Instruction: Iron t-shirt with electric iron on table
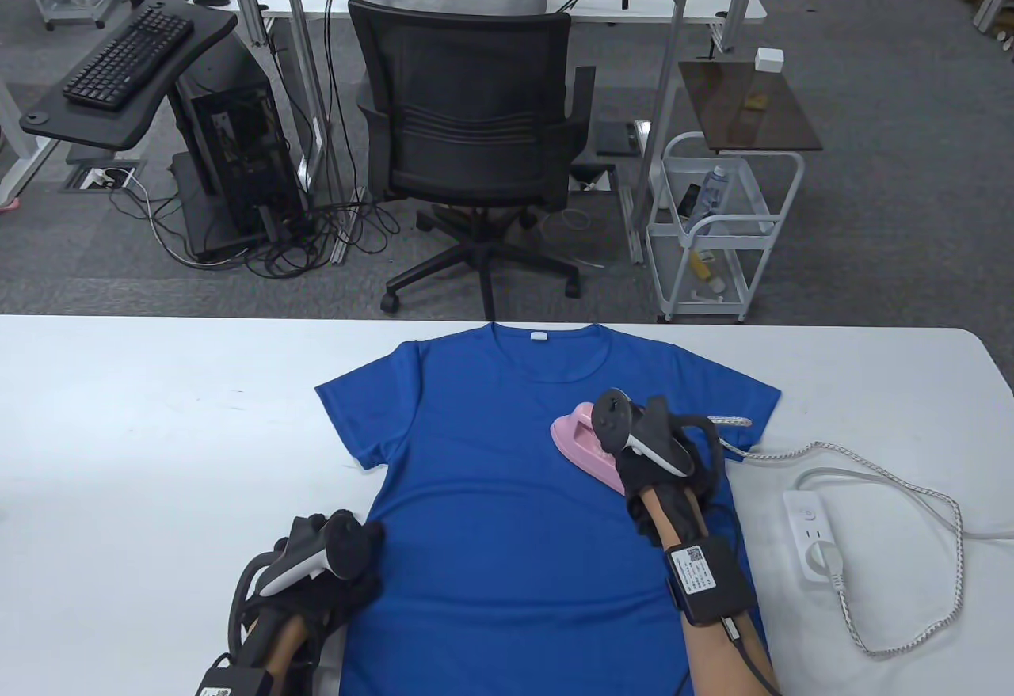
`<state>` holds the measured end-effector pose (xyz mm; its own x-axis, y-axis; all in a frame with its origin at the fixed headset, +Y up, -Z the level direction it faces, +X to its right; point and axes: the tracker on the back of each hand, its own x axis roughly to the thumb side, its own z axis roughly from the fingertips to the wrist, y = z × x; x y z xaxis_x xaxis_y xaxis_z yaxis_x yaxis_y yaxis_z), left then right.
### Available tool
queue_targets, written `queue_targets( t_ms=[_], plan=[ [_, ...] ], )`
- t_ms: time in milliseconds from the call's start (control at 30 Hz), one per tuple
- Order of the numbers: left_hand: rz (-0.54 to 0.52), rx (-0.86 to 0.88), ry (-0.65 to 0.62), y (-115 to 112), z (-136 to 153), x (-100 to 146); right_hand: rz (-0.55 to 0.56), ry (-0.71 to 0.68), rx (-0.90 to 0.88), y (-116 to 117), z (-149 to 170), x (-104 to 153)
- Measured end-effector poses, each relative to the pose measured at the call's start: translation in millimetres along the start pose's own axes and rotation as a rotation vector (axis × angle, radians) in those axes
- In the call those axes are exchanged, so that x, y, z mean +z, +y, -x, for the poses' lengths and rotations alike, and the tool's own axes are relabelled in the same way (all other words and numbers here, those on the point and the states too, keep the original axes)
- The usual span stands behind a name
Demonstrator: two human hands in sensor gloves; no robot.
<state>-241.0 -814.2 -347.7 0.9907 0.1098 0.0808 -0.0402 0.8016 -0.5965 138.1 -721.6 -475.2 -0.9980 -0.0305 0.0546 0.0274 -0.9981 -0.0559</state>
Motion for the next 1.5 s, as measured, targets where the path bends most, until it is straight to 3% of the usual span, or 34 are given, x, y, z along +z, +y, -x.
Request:
queue_targets(
  t_ms=[200,467,667,900,1300,1500],
  plan=[
    [0.007,-0.005,-0.002,0,0,0,-0.045,-0.041,-0.038,0,2,1],
    [0.006,-0.007,-0.004,0,0,0,-0.266,-0.207,-0.109,-13,-2,11],
    [0.006,-0.009,-0.005,0,0,0,-0.366,-0.344,-0.147,-19,-12,16],
    [0.005,-0.011,-0.004,0,0,0,-0.321,-0.323,-0.142,-19,-13,18],
    [0.010,0.007,-0.006,0,0,-1,-0.077,-0.033,-0.132,-9,-38,0],
    [0.009,0.012,-0.007,0,0,-1,-0.044,-0.022,-0.119,-5,-43,-1]
  ],
)
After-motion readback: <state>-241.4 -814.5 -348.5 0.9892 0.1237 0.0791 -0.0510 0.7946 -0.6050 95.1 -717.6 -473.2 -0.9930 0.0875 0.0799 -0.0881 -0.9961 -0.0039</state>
